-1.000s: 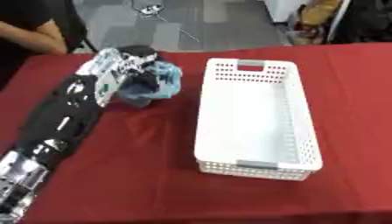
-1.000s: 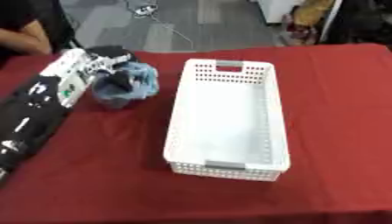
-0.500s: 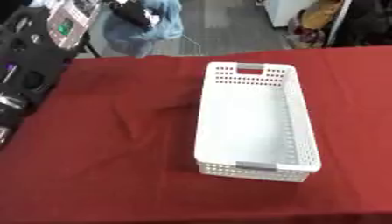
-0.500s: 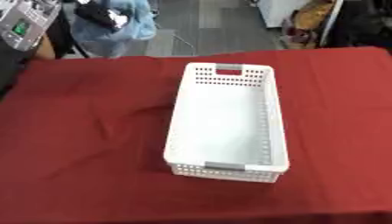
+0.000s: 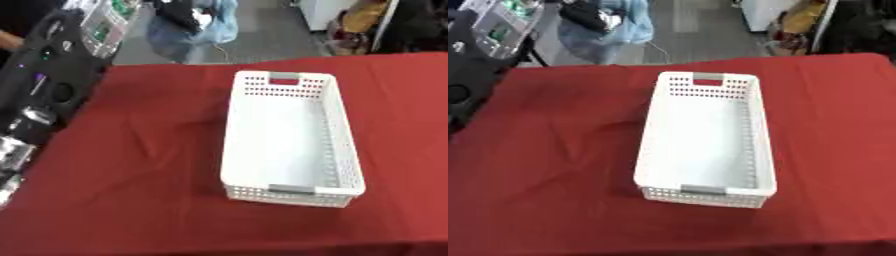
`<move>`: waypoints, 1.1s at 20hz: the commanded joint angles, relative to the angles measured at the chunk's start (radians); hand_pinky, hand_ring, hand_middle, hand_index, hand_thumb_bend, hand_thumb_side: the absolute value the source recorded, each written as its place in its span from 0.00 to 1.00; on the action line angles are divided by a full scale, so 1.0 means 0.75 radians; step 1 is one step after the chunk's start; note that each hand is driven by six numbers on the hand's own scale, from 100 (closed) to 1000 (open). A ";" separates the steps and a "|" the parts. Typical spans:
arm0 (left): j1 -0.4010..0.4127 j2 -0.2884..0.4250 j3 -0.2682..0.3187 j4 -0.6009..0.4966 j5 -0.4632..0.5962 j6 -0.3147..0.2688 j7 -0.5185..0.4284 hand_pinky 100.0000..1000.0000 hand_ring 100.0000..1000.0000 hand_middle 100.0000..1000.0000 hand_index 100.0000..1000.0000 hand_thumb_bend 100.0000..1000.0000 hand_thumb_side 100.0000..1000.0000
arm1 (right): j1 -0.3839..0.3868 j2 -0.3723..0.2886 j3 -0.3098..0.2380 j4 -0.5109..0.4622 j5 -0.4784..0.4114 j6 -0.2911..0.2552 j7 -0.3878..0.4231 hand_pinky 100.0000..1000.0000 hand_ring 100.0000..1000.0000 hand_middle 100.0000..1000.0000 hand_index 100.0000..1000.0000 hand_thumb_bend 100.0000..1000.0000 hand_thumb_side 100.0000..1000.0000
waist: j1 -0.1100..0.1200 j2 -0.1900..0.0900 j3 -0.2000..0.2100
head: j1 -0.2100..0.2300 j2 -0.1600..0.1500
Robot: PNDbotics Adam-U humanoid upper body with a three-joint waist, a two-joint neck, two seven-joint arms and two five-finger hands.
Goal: Pick up objects on the table and place them in the box.
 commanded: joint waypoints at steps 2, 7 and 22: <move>-0.056 -0.141 -0.021 -0.018 -0.055 -0.029 0.036 0.00 0.00 0.00 0.00 0.00 0.40 | -0.032 -0.007 0.005 -0.021 -0.014 0.001 0.010 0.82 0.86 0.82 0.94 0.00 1.00 | -0.006 -0.014 -0.008 | 0.029 -0.002; -0.059 -0.249 -0.030 0.009 -0.123 -0.054 0.064 0.00 0.00 0.00 0.00 0.00 0.40 | -0.048 0.004 0.007 -0.021 -0.025 0.006 0.012 0.82 0.86 0.82 0.94 0.00 1.00 | -0.004 -0.014 -0.021 | 0.035 -0.002; 0.095 -0.397 -0.173 0.120 -0.508 -0.297 -0.014 0.78 0.84 0.91 1.00 0.58 0.57 | -0.074 0.012 0.009 -0.021 -0.035 0.009 0.015 0.82 0.86 0.82 0.94 0.00 1.00 | 0.001 -0.003 -0.041 | 0.049 -0.002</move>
